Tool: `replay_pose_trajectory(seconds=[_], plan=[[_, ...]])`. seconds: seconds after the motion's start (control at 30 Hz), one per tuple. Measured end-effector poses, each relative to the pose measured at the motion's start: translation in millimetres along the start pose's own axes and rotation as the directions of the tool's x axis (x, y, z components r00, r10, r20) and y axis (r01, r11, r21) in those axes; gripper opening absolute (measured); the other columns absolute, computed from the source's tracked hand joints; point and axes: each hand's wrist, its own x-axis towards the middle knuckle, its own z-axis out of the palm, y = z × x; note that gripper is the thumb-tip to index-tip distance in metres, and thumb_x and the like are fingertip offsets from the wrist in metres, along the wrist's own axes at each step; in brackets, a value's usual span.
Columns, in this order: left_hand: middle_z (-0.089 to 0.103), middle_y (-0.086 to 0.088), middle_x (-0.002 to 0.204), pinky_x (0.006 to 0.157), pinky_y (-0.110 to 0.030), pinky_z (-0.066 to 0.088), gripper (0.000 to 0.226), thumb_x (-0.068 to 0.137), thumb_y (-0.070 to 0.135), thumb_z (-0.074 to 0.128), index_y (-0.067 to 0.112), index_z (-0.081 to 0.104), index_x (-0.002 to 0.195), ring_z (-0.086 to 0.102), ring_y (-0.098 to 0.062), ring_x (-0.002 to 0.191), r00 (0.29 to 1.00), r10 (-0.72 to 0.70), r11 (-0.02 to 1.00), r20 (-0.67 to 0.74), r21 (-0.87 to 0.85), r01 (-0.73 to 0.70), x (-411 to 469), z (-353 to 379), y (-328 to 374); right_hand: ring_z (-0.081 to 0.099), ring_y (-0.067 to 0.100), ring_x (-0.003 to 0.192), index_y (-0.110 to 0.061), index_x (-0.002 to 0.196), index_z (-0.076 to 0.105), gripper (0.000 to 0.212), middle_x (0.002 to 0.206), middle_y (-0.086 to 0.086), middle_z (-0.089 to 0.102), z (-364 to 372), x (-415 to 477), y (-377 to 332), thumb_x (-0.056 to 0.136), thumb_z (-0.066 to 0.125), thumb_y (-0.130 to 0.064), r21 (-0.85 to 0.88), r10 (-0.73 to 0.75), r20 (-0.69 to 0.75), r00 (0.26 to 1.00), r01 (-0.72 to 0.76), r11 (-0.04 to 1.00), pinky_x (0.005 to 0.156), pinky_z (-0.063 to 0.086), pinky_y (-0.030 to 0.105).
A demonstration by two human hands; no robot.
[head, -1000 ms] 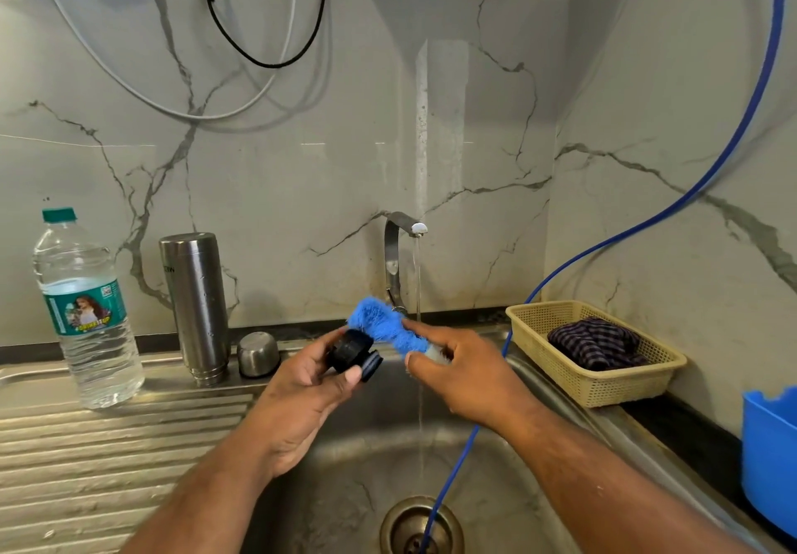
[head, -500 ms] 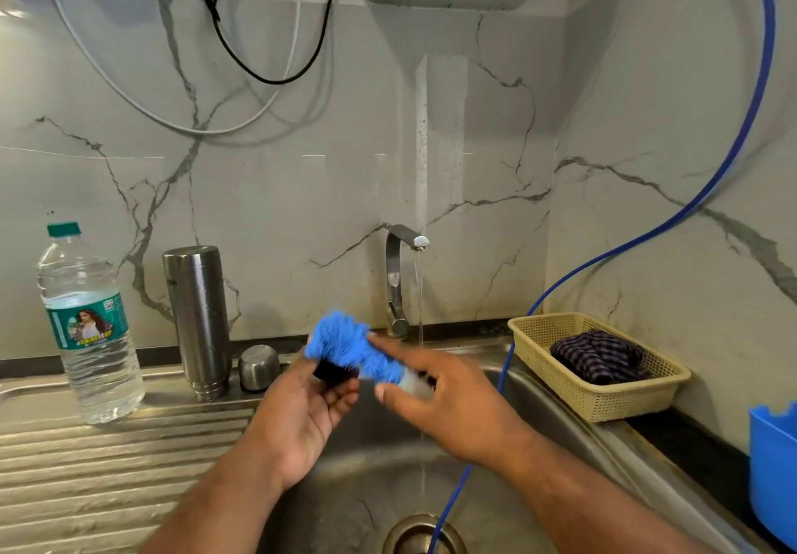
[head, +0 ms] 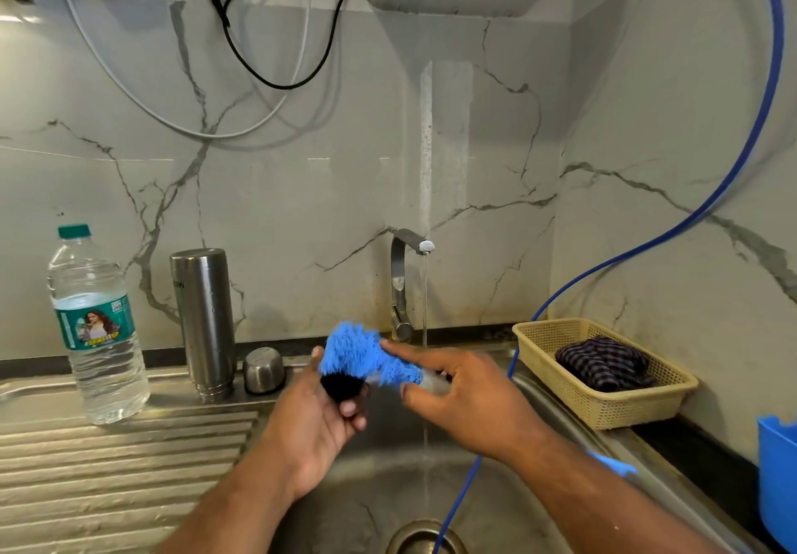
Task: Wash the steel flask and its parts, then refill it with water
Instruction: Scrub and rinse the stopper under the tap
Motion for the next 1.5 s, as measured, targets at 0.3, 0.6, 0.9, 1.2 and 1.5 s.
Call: replay_pose_trajectory(seconds=[0.3,0.6,0.9,1.2,1.5], plan=[[0.055,-0.01,0.079,0.064,-0.034,0.041,0.051,0.107,0.046,0.032,0.009,0.065,0.124,0.04,-0.012,0.056,0.999,0.032,0.995,-0.002,-0.093,-0.032,8,-14,4,0.057,-0.011,0.063,-0.073,0.131,0.045,0.049,0.116,-0.036,0.065,-4,-2,-1,0.091,0.064,-0.053,-0.031,0.039,-0.047,0.998,-0.04,0.999,0.057,0.043,0.011],[0.055,-0.009,0.077,0.067,-0.035,0.041,0.047,0.108,0.043,0.034,0.01,0.065,0.123,0.04,-0.012,0.058,1.0,0.018,0.997,0.021,-0.074,-0.016,5,-1,2,0.052,-0.001,0.049,-0.06,0.141,0.048,0.05,0.099,-0.021,0.068,2,-2,0,0.095,0.062,-0.046,0.033,0.08,-0.06,0.995,-0.078,0.996,0.046,0.036,0.011],[0.055,-0.01,0.081,0.067,-0.037,0.044,0.042,0.107,0.036,0.036,0.008,0.067,0.116,0.043,-0.013,0.058,0.999,0.043,0.999,0.024,0.003,-0.043,2,3,-5,0.061,-0.006,0.097,-0.069,0.141,0.034,0.055,0.133,-0.025,0.061,14,-2,-12,0.094,0.059,-0.057,-0.013,0.019,-0.083,0.996,-0.02,1.0,0.085,0.056,0.024],[0.052,-0.008,0.072,0.062,-0.034,0.044,0.048,0.108,0.042,0.035,0.008,0.068,0.114,0.04,-0.011,0.053,0.997,0.047,0.995,-0.059,-0.084,-0.052,5,-9,1,0.045,0.005,0.046,-0.073,0.127,0.049,0.049,0.103,-0.024,0.074,1,-4,-10,0.088,0.064,-0.048,0.002,0.032,0.009,0.999,-0.032,0.999,0.043,0.033,0.016],[0.056,-0.007,0.073,0.051,-0.028,0.042,0.046,0.106,0.046,0.04,0.008,0.062,0.121,0.036,-0.009,0.049,0.994,0.084,0.982,-0.07,-0.163,-0.095,10,-14,-1,0.049,-0.002,0.044,-0.068,0.128,0.053,0.046,0.079,-0.02,0.068,-6,-5,-11,0.086,0.062,-0.051,-0.035,0.168,0.002,0.986,-0.168,0.985,0.04,0.029,0.013]])
